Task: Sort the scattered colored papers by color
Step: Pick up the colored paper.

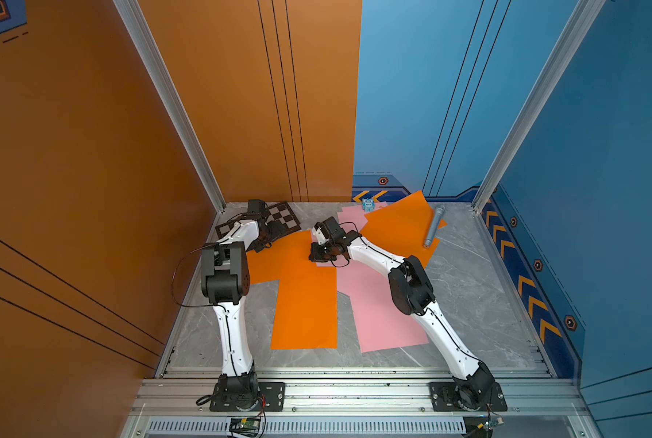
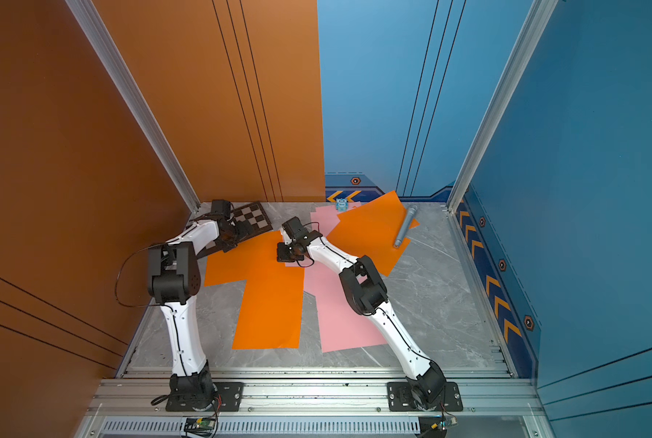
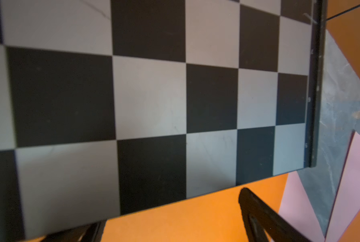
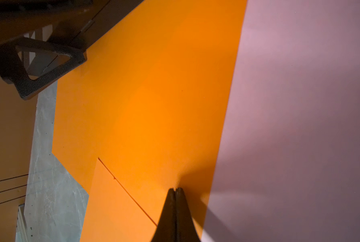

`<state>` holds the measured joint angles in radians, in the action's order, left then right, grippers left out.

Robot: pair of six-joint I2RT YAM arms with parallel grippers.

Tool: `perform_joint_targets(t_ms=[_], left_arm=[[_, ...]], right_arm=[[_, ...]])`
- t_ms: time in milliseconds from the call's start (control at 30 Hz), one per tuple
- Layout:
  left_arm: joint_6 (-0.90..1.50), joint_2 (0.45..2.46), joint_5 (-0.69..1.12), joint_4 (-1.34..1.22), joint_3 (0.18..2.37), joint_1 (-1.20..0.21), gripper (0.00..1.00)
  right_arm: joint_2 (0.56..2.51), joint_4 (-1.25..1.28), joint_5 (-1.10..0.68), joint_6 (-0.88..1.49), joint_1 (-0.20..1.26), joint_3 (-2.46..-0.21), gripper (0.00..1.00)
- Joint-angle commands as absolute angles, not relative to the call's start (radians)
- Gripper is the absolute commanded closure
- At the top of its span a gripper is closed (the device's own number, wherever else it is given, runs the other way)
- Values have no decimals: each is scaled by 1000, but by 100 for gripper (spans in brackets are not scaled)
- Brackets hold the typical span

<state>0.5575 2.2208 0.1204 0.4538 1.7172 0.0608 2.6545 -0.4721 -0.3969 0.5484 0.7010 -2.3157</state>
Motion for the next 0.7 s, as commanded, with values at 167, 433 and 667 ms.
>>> perform_joint_targets(t_ms=[167,433,667], left_arm=[[561,2276,114,448,1805,99,2],[567,2321,136,449,1879,114,2],[558,2357,157,449,1951,122,2]], right_arm=[[2679,-543,-400,554,713,-2255,100],[2659,-560,-377,548,686,-2209,100],[2629,-578,-341,545,637,-2171,100]])
